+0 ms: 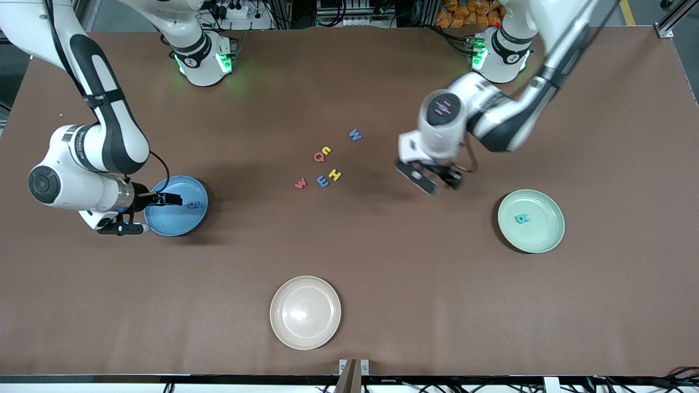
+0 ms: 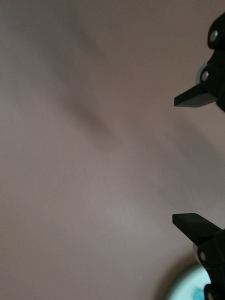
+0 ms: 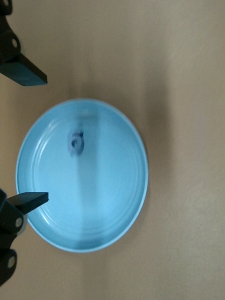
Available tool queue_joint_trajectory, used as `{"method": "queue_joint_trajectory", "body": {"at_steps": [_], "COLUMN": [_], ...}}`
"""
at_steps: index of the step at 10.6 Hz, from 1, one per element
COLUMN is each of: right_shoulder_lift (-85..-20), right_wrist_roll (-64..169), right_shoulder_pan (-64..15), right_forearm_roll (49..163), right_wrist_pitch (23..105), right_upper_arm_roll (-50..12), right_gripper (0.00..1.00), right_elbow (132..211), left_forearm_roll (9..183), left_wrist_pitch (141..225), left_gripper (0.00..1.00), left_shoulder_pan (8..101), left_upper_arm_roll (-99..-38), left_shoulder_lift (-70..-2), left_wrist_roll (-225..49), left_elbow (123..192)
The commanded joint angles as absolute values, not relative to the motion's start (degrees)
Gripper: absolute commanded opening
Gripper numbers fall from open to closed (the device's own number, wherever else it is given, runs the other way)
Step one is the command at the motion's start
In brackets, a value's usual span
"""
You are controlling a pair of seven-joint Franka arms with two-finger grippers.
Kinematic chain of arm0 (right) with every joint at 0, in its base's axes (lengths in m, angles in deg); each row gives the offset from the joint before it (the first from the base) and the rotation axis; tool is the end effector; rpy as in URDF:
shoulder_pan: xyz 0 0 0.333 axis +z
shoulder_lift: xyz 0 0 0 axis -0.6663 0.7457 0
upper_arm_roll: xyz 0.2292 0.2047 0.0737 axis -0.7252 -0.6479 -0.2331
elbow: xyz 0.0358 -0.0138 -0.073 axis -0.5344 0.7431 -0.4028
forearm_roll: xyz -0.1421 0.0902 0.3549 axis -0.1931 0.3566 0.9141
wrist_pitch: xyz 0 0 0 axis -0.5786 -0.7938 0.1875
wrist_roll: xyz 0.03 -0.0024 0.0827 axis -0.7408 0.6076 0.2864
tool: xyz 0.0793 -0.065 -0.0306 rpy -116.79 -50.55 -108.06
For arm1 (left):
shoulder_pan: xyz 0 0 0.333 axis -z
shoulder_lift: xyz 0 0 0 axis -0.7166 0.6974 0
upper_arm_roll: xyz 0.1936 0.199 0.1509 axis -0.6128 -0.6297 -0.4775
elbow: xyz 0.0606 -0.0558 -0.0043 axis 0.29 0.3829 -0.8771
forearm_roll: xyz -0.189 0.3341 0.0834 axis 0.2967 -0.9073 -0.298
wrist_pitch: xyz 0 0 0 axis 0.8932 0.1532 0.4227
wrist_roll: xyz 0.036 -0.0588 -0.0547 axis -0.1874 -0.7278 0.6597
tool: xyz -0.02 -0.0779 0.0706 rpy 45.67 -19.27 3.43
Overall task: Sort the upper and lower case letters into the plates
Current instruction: 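Grasp the blue M with the left gripper while the right gripper returns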
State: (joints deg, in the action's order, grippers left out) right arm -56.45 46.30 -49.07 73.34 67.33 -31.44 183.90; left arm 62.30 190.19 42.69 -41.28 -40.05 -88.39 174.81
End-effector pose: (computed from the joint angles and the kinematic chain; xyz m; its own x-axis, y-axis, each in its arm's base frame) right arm 0.5900 -0.0019 0.2858 0.9729 -0.0611 -0.2230 -0.0833 -0.9923 -0.0915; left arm 0.4460 -0.3668 0.2990 0.6452 -0.7570 -0.1036 -0.7639 -0.6410 -0.0740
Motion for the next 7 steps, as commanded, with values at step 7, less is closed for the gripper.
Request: {"method": "queue_joint_trajectory", "body": {"at_steps": [7], "right_shoulder_lift": [-54.72], "right_wrist_roll": [18.84], "right_shoulder_pan": [-40.63], "right_forearm_roll": [73.79], "right_wrist_pitch": [66.03], "right_upper_arm_roll": [-31.77], "right_gripper": [1.00], "right_elbow": [176.72], "left_forearm_roll": [62.70], "left_wrist_pitch": [205.74], "left_gripper": [1.00], "left_shoulder_pan": [62.55], "left_upper_arm_roll": [-40.64], "left_shoulder_lift": [-29.32], "left_wrist_roll": [-95.24], "left_elbow": [177.23]}}
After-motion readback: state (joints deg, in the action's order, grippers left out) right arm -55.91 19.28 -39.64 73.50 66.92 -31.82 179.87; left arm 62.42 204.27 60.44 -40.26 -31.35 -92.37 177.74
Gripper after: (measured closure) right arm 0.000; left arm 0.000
